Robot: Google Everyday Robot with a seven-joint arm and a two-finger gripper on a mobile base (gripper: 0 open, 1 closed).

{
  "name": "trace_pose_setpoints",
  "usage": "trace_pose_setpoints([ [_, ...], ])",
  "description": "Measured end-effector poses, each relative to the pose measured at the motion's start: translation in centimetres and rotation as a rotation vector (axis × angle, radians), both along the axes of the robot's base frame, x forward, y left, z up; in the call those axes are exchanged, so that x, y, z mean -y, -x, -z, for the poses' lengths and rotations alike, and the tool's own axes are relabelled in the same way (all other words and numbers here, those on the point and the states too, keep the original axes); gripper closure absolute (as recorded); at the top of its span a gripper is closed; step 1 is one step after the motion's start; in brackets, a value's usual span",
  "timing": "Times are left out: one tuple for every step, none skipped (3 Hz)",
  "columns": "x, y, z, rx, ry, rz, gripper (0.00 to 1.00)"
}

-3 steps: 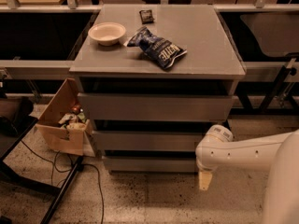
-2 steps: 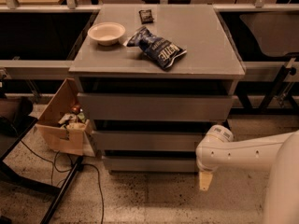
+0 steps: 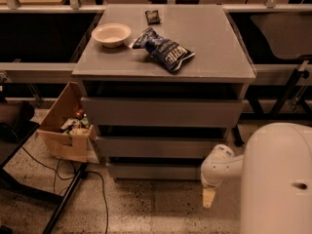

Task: Open bottom drawer

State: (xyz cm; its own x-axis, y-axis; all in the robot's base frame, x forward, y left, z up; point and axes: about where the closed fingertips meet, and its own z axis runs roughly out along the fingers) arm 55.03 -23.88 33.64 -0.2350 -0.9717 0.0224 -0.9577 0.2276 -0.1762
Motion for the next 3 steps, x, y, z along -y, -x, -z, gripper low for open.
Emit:
trace_pose_setpoints([
  [0.0,-1.5,7.2,-0.013,-0.021,-0.022,0.00],
  [-0.9,-4.7,13.3,0.006,-0.036,-0.078,0.00],
  [-1.6,-6.8,15.4,0.029,-0.039,-0.112,0.00],
])
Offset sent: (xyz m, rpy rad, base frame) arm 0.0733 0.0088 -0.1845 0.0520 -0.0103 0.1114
